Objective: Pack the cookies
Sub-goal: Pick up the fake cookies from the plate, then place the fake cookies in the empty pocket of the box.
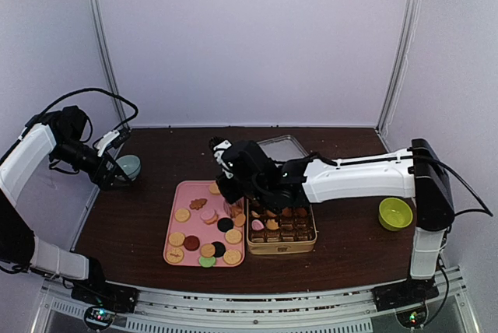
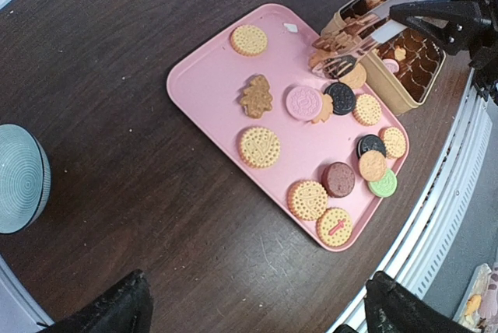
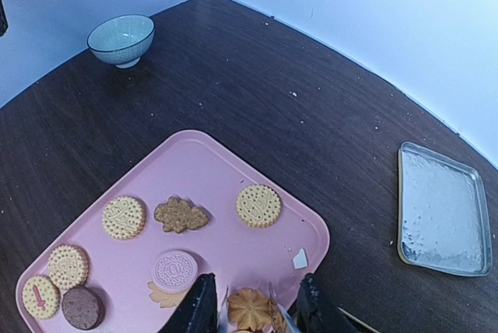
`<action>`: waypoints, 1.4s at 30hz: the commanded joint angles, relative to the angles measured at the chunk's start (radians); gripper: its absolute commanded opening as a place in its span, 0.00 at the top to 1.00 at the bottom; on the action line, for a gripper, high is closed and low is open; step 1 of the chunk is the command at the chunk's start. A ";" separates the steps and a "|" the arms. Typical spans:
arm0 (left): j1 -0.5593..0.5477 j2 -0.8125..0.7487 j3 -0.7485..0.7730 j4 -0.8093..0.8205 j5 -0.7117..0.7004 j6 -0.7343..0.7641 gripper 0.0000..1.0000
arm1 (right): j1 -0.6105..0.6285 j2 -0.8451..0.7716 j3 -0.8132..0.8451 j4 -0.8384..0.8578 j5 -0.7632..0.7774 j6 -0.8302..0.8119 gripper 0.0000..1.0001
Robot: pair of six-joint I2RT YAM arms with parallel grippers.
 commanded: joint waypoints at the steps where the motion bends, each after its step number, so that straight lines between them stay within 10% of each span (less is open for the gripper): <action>1: 0.005 -0.007 0.018 -0.008 0.015 0.017 0.02 | -0.014 -0.050 0.079 0.010 0.012 -0.034 0.84; 24: 0.005 0.019 0.019 -0.009 0.032 0.025 0.02 | -0.006 -0.672 -0.451 -0.035 0.092 0.103 0.84; 42: 0.004 0.025 0.019 -0.008 0.031 0.025 0.02 | 0.035 -0.713 -0.543 -0.101 0.118 0.161 0.80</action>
